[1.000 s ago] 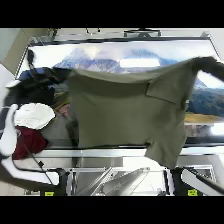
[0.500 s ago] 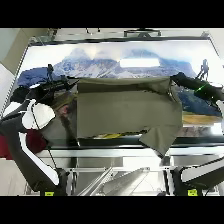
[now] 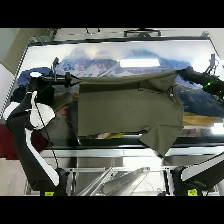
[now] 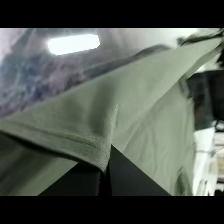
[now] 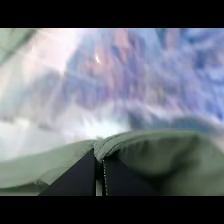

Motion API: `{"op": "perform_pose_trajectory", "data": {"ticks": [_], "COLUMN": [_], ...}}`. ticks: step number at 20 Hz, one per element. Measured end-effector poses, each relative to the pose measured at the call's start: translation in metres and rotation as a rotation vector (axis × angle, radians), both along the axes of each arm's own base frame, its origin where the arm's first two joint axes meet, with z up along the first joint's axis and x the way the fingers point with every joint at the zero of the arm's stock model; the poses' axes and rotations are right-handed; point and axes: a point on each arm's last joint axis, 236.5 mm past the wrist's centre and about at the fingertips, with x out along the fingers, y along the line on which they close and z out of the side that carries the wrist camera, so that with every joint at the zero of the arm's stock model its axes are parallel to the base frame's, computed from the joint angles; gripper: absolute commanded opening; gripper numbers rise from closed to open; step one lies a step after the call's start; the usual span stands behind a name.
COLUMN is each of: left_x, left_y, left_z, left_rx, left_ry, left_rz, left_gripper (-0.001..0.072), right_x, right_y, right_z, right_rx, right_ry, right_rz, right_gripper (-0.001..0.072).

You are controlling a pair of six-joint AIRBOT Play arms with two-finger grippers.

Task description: Fold the shirts.

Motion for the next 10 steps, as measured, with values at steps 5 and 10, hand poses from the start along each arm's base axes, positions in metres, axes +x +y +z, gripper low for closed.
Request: {"op": "perform_pose_trajectory", "data": {"ticks": [5, 10], "left_x": [-0.02, -0.026], "left_y": [-0.001, 0.003], "left_z": [-0.039, -0.058], "left_rx": [0.168, 0.252], "left_ry": [0.084, 0.122], "left_rz": [-0.062, -0.069], "left_gripper": [0.0014, 0.0014], "right_x": [-0.026, -0.037], "right_y": [-0.007, -0.007], "right_z": [-0.043, -0.078], "right_rx": [-0.062, -0.06], "right_ry": [0.13, 0.211], "right_rz": [0.054, 0.072], "right_gripper": [0.0026, 0.0026]}}
